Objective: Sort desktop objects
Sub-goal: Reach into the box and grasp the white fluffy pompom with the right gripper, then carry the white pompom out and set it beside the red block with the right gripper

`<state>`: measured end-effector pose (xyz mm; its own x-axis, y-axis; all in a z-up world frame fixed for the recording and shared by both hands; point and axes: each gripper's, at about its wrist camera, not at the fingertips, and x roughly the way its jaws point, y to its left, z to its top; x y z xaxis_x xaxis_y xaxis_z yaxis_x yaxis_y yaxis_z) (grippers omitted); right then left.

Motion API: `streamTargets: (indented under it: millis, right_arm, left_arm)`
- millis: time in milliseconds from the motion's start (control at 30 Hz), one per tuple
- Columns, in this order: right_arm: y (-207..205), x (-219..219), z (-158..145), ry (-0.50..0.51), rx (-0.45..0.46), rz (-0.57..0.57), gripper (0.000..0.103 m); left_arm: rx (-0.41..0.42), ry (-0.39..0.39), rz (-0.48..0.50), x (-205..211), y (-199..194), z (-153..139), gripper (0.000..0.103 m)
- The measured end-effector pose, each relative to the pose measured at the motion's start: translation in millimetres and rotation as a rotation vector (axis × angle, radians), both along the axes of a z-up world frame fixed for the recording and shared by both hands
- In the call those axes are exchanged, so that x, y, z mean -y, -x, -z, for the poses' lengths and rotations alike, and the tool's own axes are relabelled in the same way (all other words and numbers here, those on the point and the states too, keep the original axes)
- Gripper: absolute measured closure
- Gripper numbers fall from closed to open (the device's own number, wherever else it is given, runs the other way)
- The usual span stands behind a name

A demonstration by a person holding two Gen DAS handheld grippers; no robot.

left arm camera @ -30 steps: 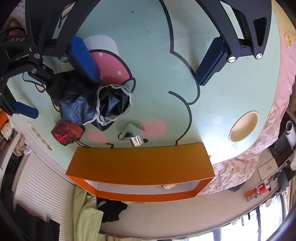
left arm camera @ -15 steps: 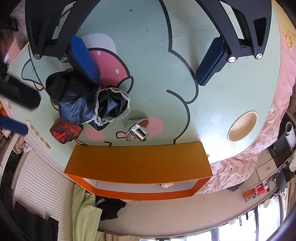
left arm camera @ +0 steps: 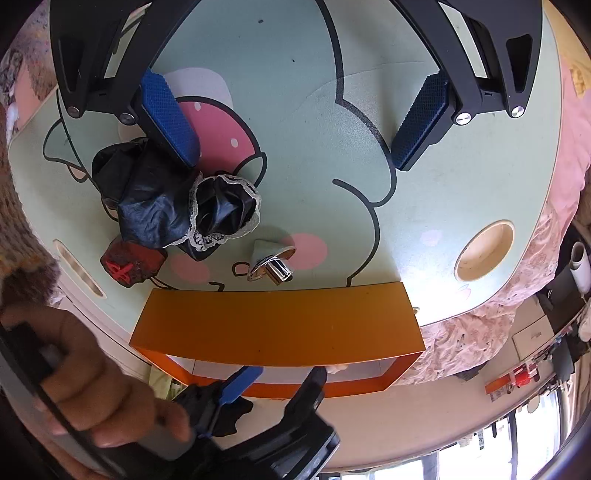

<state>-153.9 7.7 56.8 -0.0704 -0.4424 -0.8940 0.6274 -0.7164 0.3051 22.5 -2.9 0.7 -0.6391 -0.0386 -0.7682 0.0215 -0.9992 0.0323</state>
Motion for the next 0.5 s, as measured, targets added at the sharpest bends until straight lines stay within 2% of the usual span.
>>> streamTargets:
  millis: [133,200,233,333,500]
  right_arm:
    - [9,20,18,-0.082,-0.017,0.008,0.047]
    - [11,30,26,-0.143,-0.023,-0.005,0.065]
    - [12,30,29,-0.166,-0.026,-0.003,0.071]
    - [7,25,20,-0.156,-0.079,0.013,0.073]
    - [-9,-10,-20,-0.040,-0.149,0.038,0.073]
  left_arm:
    - [0.000,0.000,-0.001,0,0,0,0.000]
    - [0.000,0.000,-0.002,0,0,0,0.000]
    - [0.001,-0.001,-0.002,0,0,0,0.000]
    - [0.000,-0.002,0.000,-1,2,0,0.000]
    - [0.000,0.000,-0.001,-2,2,0,0.000]
